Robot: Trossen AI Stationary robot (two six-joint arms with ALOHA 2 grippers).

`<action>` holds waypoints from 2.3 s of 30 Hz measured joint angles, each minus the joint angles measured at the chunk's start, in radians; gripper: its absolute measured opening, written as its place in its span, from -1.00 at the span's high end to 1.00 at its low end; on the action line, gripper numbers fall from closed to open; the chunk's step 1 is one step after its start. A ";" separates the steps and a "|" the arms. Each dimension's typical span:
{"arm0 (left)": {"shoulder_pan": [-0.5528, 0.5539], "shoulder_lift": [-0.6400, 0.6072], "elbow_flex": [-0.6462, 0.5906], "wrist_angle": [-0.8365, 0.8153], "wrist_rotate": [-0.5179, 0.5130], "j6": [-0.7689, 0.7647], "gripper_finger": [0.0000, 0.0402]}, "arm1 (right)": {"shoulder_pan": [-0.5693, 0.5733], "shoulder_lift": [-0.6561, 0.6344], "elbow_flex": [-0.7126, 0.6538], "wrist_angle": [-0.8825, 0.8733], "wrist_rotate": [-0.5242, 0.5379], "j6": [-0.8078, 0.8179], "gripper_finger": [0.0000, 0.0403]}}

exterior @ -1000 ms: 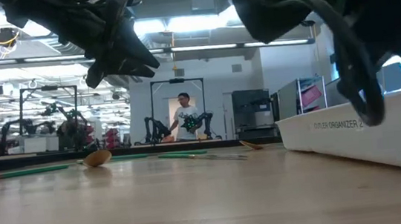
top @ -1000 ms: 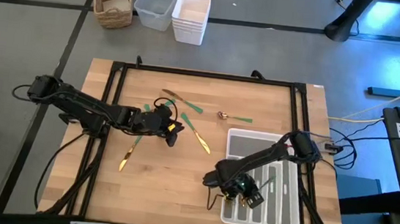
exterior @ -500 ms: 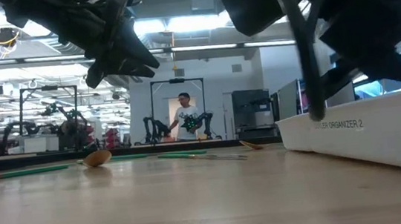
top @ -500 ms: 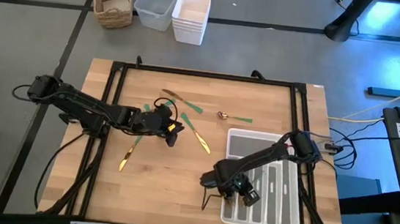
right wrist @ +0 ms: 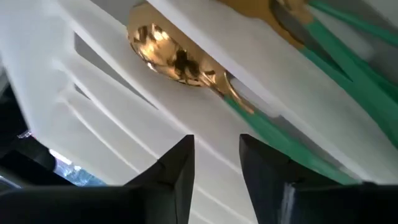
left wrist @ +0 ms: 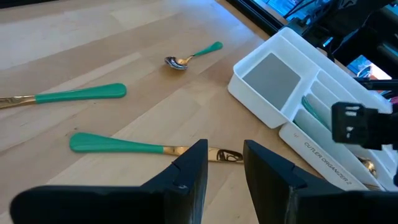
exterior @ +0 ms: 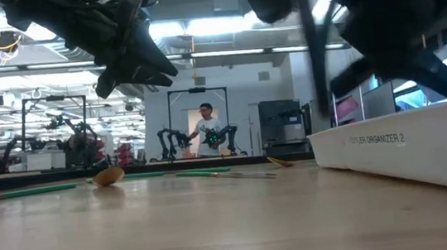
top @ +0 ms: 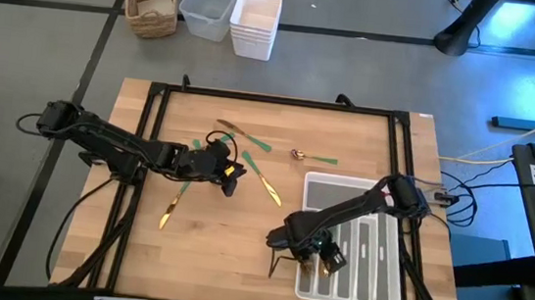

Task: Sort silverware
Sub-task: Put the green spoon in the white silverware tray

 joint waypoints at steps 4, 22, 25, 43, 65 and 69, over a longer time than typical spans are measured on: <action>0.000 0.000 0.000 -0.002 0.000 0.000 0.53 | -0.011 0.000 0.088 -0.062 0.040 0.007 0.39; 0.044 0.033 -0.001 0.364 0.002 0.212 0.53 | -0.191 -0.335 0.497 -0.058 0.428 0.244 0.39; 0.086 0.067 0.033 0.382 0.022 0.238 0.53 | -0.249 -0.419 0.512 -0.052 0.518 0.270 0.39; 0.354 0.692 0.851 -0.088 0.482 0.547 0.53 | -0.547 -0.755 0.501 0.000 0.610 0.333 0.39; 0.407 1.096 1.246 -0.450 0.536 0.851 0.53 | -0.546 -1.482 -0.630 0.778 0.497 0.604 0.39; 0.407 1.109 1.246 -0.449 0.534 0.862 0.53 | -0.546 -1.567 -0.832 1.013 0.448 0.631 0.39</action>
